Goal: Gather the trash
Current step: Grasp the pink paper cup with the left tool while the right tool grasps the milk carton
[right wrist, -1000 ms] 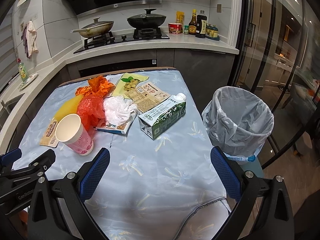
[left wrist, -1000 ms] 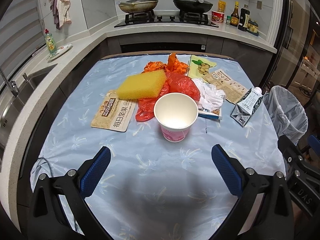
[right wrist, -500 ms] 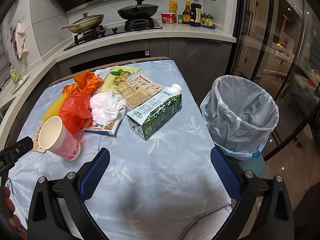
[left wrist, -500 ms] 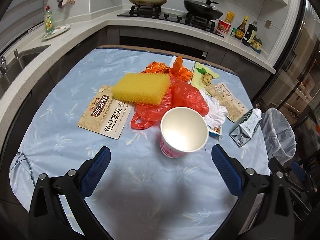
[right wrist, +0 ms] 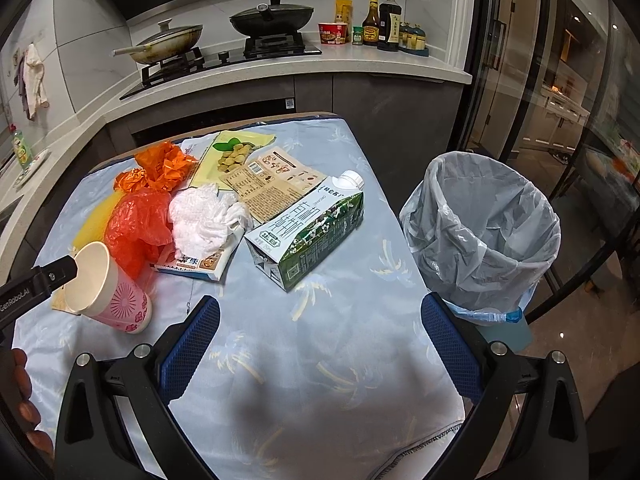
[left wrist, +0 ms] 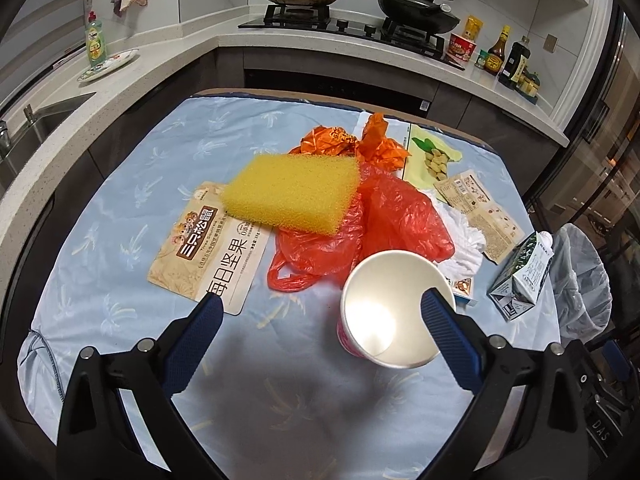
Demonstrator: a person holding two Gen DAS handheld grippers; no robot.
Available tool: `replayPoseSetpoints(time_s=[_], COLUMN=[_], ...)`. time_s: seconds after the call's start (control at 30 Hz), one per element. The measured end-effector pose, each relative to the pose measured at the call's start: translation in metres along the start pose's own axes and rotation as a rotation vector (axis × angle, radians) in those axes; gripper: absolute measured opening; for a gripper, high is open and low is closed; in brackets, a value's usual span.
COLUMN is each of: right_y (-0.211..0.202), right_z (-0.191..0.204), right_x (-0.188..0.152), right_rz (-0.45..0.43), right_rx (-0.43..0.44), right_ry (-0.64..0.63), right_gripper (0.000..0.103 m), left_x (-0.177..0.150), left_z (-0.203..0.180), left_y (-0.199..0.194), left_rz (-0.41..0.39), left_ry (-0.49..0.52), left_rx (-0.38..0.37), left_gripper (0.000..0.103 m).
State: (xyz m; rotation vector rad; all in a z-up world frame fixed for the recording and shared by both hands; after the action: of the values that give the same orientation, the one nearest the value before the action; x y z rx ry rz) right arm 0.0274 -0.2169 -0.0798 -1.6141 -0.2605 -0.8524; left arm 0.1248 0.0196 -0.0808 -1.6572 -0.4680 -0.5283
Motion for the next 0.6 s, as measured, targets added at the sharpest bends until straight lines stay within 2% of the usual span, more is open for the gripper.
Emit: replayPoseSetpoints(time_s=[0.13,0.3,0.33,0.47,0.5,0.6], right_y=[0.003,0.011,0.013,0.022,0.025,0.034], right_z=[0.001,0.003,0.004,0.005,0.005,0.004], right_x=[0.004,0.010,0.012,0.020,0.022,0.026], right_rz=[-0.004,-0.011,-0.013,-0.021,-0.019,-0.010], right_rx=[-0.001,-0.004,-0.003,-0.010,-0.011,-0.001], right_ry=[-0.004,-0.004,-0.001,0.017,0.027,0.078], right_gripper=[0.097,0.097,0.097,0.097,0.095,0.091], left_x=[-0.002,-0.007,-0.008,-0.011,-0.012,-0.015], left_z=[-0.002,-0.006,-0.008,-0.014,-0.016,-0.022], left_y=[0.004,0.012,0.014,0.021,0.023,0.027], left_rz=[0.017,0.048,0.053,0.078,0.086,0.104], left_ry=[0.006,0.035,0.039,0.062,0.068,0.081], left_rx=[-0.016,-0.036,-0.040,-0.059,-0.066,-0.085], left_gripper=[0.084,0.062,0.060,0.042,0.033,0.020])
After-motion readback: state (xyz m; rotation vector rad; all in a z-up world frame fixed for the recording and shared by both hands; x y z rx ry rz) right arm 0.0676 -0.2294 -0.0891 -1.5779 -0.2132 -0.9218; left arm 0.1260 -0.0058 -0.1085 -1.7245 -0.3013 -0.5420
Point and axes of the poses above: each gripper's, at about its wrist camera, not at the fingertips, and y roughly the way its jaws point, z to its left, x to its top, the point moved 6 cm from there along y, roughly the way its jaws point
